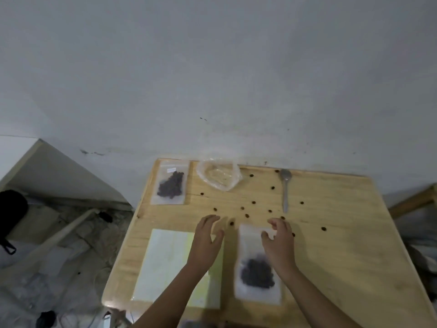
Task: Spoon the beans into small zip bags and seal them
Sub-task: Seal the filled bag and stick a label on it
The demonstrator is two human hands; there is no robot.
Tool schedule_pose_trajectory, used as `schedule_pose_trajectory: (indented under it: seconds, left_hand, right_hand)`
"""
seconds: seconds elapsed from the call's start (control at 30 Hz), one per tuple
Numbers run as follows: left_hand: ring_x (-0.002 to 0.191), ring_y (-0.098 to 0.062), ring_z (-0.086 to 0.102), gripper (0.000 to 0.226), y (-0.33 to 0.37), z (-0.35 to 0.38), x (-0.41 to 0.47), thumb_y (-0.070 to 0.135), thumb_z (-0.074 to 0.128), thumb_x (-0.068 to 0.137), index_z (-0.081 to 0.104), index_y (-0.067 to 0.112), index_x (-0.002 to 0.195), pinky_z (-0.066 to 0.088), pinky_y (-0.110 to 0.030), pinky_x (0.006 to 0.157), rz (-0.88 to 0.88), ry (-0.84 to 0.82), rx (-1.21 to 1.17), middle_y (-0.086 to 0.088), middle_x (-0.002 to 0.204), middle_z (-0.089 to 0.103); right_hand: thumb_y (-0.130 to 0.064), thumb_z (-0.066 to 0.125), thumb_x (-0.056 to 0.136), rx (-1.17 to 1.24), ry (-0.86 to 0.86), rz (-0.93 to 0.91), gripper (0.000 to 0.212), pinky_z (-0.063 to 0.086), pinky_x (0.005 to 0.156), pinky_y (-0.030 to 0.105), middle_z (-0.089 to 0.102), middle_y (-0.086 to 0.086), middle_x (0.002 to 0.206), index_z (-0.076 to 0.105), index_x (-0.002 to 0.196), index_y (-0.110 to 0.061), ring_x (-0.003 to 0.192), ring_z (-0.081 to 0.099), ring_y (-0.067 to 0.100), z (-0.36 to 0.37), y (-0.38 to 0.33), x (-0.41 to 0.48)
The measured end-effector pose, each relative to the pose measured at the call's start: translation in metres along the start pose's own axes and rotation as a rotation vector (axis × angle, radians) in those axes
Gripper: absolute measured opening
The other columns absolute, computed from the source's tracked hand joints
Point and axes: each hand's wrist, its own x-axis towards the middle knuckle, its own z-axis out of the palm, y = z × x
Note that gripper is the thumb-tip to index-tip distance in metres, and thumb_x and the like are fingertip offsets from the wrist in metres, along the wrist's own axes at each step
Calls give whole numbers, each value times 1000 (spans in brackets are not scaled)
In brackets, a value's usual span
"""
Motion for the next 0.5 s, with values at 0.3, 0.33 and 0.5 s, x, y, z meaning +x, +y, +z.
schedule_pose_trajectory:
  seconds: [0.3, 0.33, 0.5]
  left_hand:
    - [132, -23, 39, 54, 23, 68, -59, 32, 49, 94, 34, 11, 142, 35, -34, 107, -161, -225, 12, -5, 144, 40]
    - [136, -22, 33, 56, 25, 73, -61, 27, 50, 96, 28, 11, 145, 30, -35, 111, -170, -231, 32, -5, 149, 33]
    - [143, -21, 21, 60, 29, 85, -64, 18, 50, 96, 19, 12, 148, 18, -22, 112, -170, -171, 22, -5, 156, 18]
  right_hand:
    - [-15, 61, 85, -27, -136, 77, 28, 39, 67, 13, 54, 3, 111, 54, 113, -15, 93, 50, 12, -15, 63, -41]
    - [-14, 60, 85, -13, -134, 69, 27, 37, 63, 12, 55, 3, 108, 54, 111, -15, 88, 51, 12, -15, 65, -43]
    - [-6, 61, 82, 42, -104, 35, 23, 40, 66, 14, 54, 3, 101, 53, 102, -14, 90, 53, 16, -17, 66, -49]
